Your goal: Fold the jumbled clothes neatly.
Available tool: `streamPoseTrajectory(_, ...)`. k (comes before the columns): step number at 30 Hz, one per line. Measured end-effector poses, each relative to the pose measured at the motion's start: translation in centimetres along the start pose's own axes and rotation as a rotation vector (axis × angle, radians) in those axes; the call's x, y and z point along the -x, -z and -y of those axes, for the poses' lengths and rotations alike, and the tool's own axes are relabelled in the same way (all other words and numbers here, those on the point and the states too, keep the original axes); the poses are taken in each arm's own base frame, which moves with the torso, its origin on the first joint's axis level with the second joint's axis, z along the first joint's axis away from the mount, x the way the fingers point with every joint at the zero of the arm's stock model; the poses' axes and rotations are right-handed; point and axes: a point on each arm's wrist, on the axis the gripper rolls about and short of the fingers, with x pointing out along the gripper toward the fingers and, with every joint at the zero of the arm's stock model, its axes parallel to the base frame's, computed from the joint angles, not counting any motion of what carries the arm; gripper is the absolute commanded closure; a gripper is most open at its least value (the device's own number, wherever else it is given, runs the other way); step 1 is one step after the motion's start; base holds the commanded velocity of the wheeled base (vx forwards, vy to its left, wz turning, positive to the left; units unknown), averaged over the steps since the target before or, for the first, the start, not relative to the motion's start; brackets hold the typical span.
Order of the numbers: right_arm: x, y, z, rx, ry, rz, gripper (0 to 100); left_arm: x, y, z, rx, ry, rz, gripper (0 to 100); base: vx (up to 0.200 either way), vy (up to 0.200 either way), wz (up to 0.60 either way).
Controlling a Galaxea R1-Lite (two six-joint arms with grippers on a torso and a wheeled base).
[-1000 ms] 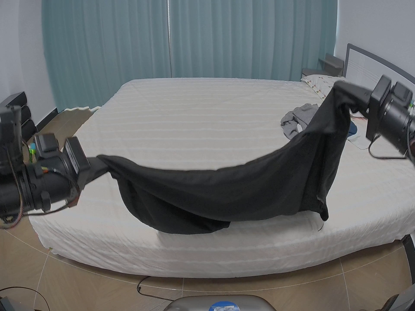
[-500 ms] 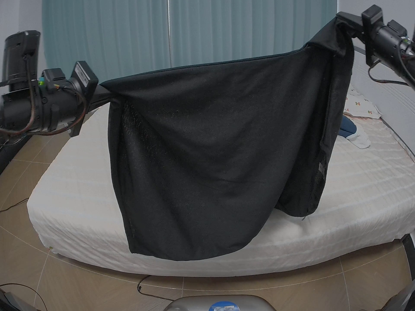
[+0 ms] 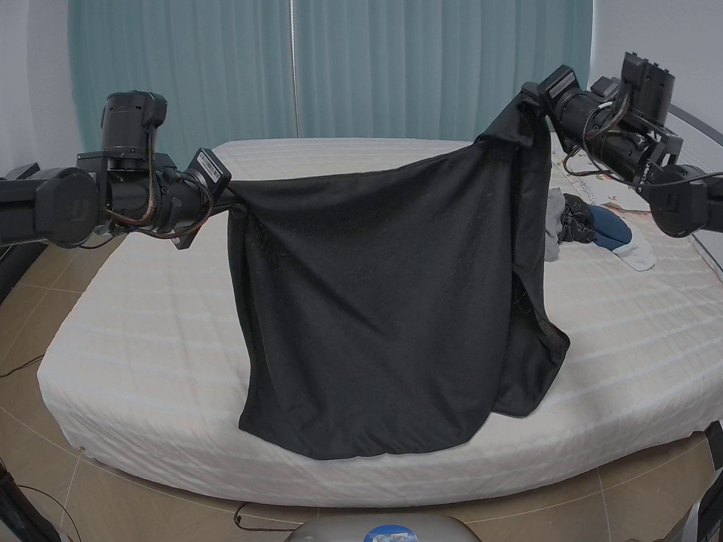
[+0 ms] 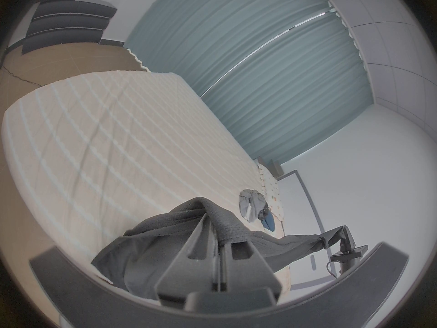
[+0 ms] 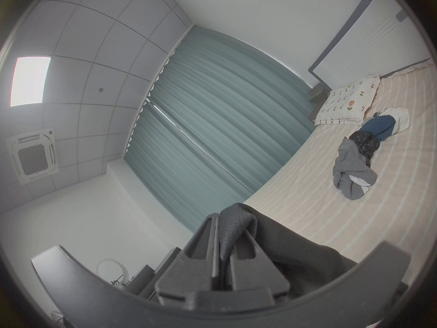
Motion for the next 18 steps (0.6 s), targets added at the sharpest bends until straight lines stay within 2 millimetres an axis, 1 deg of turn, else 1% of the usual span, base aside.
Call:
streamPoseTrajectory(6,-1.9,2.6,2.8,0.005,0.071,-0.039,100,-3.8,0.3,-1.5,0.003,-0.016,-0.007,100,0.200,0.000,0.00)
streamPoseTrajectory(12,-3.5,5.4,5.9,0.011,0.147,-0.064,100,-7.4,1.2,-3.5,0.009,-0.051,-0.033,100,0.000,0.000,0.00)
streamPoseTrajectory(18,-4.8,8.2,9.2,0.022,0.233,-0.090,100,-10.2,2.0,-5.3,0.012,-0.066,-0.045,100,0.000,0.000,0.00)
